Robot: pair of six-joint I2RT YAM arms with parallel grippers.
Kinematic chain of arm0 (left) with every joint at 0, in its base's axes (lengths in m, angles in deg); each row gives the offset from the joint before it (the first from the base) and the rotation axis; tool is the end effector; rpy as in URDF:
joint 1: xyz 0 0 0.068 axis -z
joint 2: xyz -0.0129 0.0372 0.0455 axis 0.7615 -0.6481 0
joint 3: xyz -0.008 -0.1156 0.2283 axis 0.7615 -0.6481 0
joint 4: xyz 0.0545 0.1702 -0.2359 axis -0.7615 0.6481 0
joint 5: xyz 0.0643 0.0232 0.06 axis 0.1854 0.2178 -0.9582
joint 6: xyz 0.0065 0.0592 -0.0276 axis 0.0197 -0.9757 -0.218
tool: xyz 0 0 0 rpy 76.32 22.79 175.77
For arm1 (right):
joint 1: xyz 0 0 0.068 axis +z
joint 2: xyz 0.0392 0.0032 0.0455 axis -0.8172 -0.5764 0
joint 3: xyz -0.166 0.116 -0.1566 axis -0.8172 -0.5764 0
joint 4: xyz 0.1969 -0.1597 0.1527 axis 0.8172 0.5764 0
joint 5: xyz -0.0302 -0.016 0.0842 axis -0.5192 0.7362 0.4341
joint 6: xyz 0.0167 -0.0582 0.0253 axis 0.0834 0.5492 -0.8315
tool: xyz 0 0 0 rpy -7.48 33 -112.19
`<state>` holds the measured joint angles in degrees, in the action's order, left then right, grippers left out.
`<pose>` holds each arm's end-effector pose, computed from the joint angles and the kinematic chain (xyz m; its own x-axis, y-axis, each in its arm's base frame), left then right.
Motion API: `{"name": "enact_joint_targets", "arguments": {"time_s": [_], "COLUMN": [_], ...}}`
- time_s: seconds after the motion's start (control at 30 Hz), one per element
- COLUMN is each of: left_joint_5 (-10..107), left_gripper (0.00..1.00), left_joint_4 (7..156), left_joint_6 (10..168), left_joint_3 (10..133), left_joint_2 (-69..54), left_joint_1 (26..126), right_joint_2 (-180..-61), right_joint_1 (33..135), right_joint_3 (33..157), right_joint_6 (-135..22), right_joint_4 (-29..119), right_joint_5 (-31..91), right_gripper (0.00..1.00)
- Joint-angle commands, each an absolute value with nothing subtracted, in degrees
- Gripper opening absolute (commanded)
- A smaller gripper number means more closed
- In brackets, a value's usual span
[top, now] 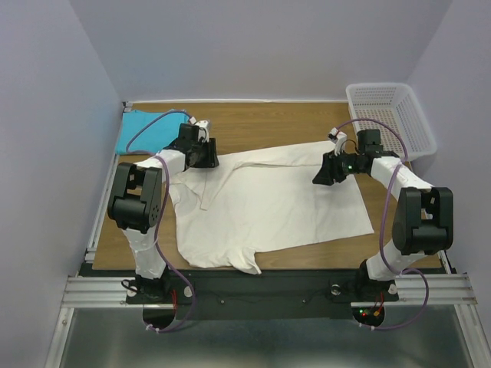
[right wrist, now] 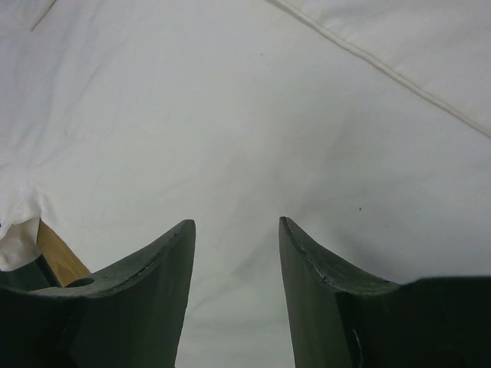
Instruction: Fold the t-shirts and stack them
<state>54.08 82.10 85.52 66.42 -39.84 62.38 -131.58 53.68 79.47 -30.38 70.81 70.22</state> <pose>0.4306 -0.1103 0.1334 -0.6612 0.0119 -0.7501 0.3064 0.9170 -0.2555 0.3568 0.0311 0.1682 -0.6804 -0.2125 -0.7013 -0.6353 0.6480 0.4201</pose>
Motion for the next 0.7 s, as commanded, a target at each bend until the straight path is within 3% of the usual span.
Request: {"name": "enact_joint_targets", "arguments": {"time_s": [0.0, 0.1, 0.3, 0.57, 0.67], "left_joint_5": [55.4, 56.3, 57.9, 62.7, 66.8], "left_gripper": [0.54, 0.48, 0.22, 0.00, 0.00], "left_joint_4": [83.0, 83.4, 83.6, 86.7, 87.0], "left_joint_6": [84.8, 84.3, 83.5, 81.5, 80.6], "left_joint_3": [67.7, 67.9, 67.9, 65.5, 63.0], "left_joint_2": [-39.3, -39.6, -37.9, -32.5, -29.9], "left_joint_1": [62.3, 62.3, 62.3, 62.3, 62.3], "right_joint_2": [-129.7, -129.6, -129.6, -129.4, -129.2], "right_joint_1": [53.7, 53.7, 53.5, 53.3, 53.0], "right_joint_3": [79.8, 79.8, 79.7, 79.8, 79.8], "right_joint_6": [-29.8, -29.8, -29.9, -29.9, -30.0], "right_joint_4": [69.2, 69.1, 69.1, 69.1, 69.1], "right_joint_5": [71.0, 70.6, 70.6, 70.4, 70.4], "right_gripper": [0.54, 0.54, 0.54, 0.54, 0.54]}}
